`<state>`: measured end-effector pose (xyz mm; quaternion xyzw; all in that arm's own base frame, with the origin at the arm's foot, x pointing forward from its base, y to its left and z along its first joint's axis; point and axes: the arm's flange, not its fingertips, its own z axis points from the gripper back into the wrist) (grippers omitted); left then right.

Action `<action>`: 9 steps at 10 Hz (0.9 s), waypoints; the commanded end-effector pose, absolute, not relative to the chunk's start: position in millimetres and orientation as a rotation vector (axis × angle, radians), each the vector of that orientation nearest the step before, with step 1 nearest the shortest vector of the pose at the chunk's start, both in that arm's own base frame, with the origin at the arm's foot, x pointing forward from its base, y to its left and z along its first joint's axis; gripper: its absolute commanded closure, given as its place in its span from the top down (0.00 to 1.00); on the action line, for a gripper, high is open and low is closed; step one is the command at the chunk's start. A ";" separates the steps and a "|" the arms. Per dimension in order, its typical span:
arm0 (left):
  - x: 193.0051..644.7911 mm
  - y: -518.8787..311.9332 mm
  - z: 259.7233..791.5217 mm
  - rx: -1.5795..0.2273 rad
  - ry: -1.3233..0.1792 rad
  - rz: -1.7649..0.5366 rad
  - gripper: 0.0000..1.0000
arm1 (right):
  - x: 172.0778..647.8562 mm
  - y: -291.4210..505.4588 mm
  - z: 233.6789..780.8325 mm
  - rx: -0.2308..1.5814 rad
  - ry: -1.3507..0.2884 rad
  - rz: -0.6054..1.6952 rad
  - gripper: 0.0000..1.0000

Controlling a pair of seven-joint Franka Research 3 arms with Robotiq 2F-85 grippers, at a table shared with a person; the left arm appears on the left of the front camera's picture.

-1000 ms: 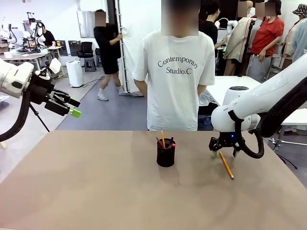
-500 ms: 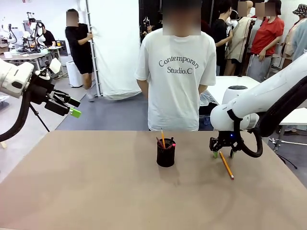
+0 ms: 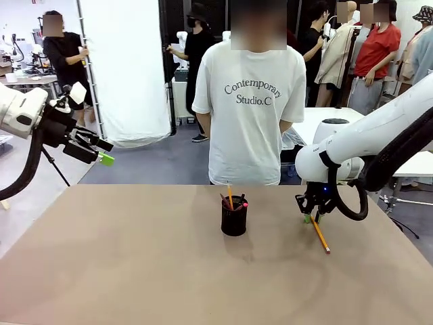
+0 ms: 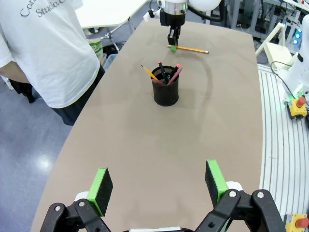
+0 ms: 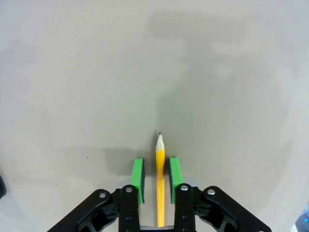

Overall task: Place the pens into the pen holder.
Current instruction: Pick up a writing instrument from the table and place it into the Pen holder.

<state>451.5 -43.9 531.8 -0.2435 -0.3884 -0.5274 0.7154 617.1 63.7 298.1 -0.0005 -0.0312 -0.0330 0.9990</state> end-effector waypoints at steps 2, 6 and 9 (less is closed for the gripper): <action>451.4 -42.2 532.4 -0.538 -0.863 -1.163 1.00 | 621.3 57.8 289.6 0.031 -0.019 -0.054 0.00; 451.4 -42.2 532.4 -0.538 -0.863 -1.163 1.00 | 622.2 51.7 297.7 0.054 0.009 -0.024 0.00; 451.4 -42.2 532.4 -0.538 -0.863 -1.163 1.00 | 628.0 37.0 336.2 0.312 -0.039 0.077 0.00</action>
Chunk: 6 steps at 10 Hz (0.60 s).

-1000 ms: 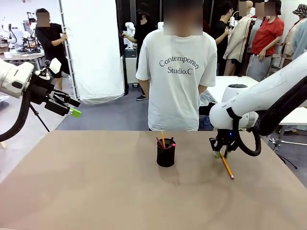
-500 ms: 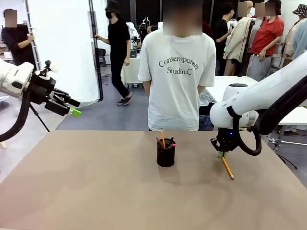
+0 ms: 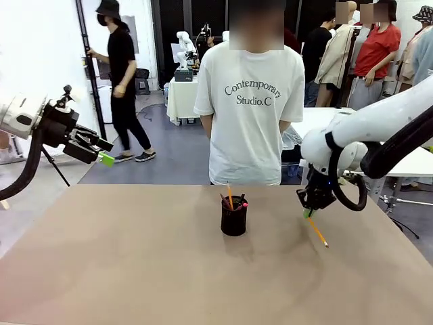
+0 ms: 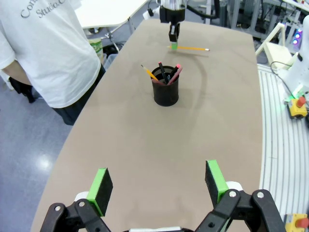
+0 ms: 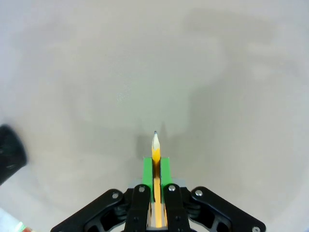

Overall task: Place the pens into the pen holder.
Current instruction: Pick up a writing instrument from the table and place it into the Pen holder.

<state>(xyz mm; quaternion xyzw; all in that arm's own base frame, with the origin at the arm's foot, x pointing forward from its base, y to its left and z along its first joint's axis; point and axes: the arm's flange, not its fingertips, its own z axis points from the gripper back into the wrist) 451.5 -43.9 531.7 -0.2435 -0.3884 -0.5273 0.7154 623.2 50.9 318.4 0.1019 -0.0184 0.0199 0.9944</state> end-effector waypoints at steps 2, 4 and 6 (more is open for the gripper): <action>451.4 -42.2 532.4 -0.538 -0.863 -1.163 1.00 | 630.3 30.0 360.5 0.509 -0.108 0.123 0.00; 451.4 -42.2 532.4 -0.538 -0.863 -1.163 1.00 | 628.4 21.6 379.8 0.695 -0.181 0.227 0.00; 451.4 -42.2 532.4 -0.538 -0.863 -1.163 1.00 | 621.0 14.9 392.1 0.929 -0.250 0.375 0.00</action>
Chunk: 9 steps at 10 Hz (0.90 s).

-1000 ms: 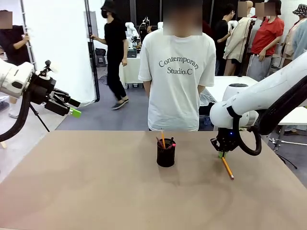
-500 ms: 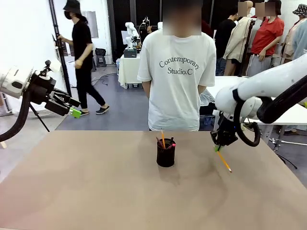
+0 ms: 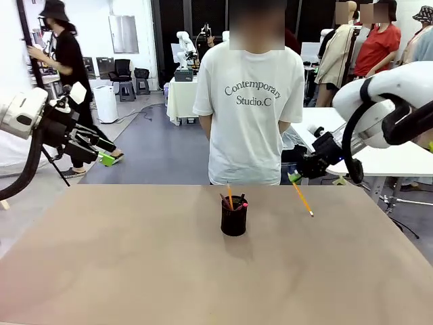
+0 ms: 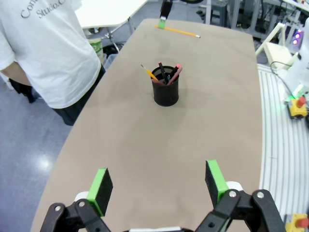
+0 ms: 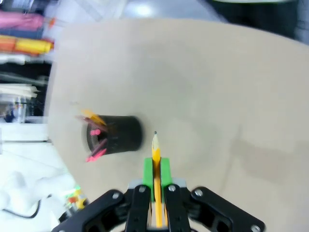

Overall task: Place the pens into the pen holder.
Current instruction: Pick up a writing instrument from the table and place it into the Pen holder.

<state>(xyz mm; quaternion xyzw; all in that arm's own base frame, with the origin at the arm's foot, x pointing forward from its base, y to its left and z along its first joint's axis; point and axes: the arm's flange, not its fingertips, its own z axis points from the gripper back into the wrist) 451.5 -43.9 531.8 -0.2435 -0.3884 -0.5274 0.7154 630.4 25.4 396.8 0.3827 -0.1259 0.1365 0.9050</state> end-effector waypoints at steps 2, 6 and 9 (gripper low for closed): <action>451.4 -42.2 532.4 -0.538 -0.863 -1.163 1.00 | 622.1 1.6 401.1 1.095 -0.395 0.513 0.00; 451.4 -42.2 532.4 -0.538 -0.863 -1.163 1.00 | 615.5 4.2 410.8 1.077 -0.470 0.608 0.00; 451.4 -42.2 532.4 -0.538 -0.863 -1.163 1.00 | 615.5 4.2 410.8 1.077 -0.470 0.608 0.00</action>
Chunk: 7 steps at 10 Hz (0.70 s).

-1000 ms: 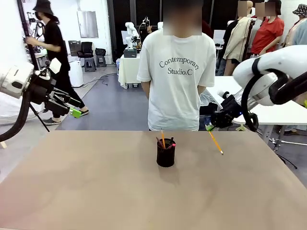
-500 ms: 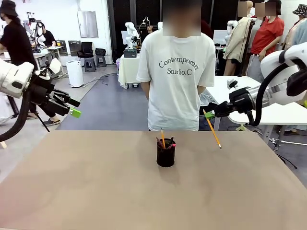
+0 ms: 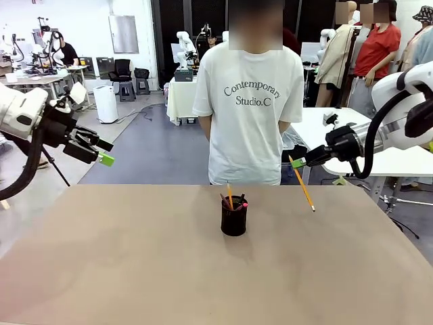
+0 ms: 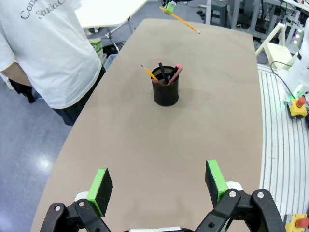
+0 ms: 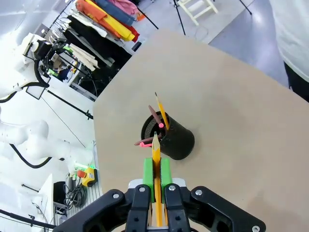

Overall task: Place the pens into the pen holder.
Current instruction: Pick up a writing instrument from the table and place it into the Pen holder.

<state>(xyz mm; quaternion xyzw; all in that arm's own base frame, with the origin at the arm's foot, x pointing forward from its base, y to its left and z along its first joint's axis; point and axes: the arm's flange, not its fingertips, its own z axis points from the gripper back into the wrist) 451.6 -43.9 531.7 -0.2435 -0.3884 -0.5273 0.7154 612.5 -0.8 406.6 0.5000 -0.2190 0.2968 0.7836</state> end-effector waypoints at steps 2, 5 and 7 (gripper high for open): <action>451.4 -42.2 532.4 -0.538 -0.863 -1.163 1.00 | 612.5 -0.8 406.6 1.079 -0.473 0.641 0.00; 451.4 -42.2 532.4 -0.538 -0.863 -1.163 1.00 | 619.2 29.4 406.4 1.270 -0.586 0.701 0.00; 451.4 -42.2 532.4 -0.538 -0.863 -1.163 1.00 | 620.6 47.0 405.7 1.313 -0.665 0.741 0.00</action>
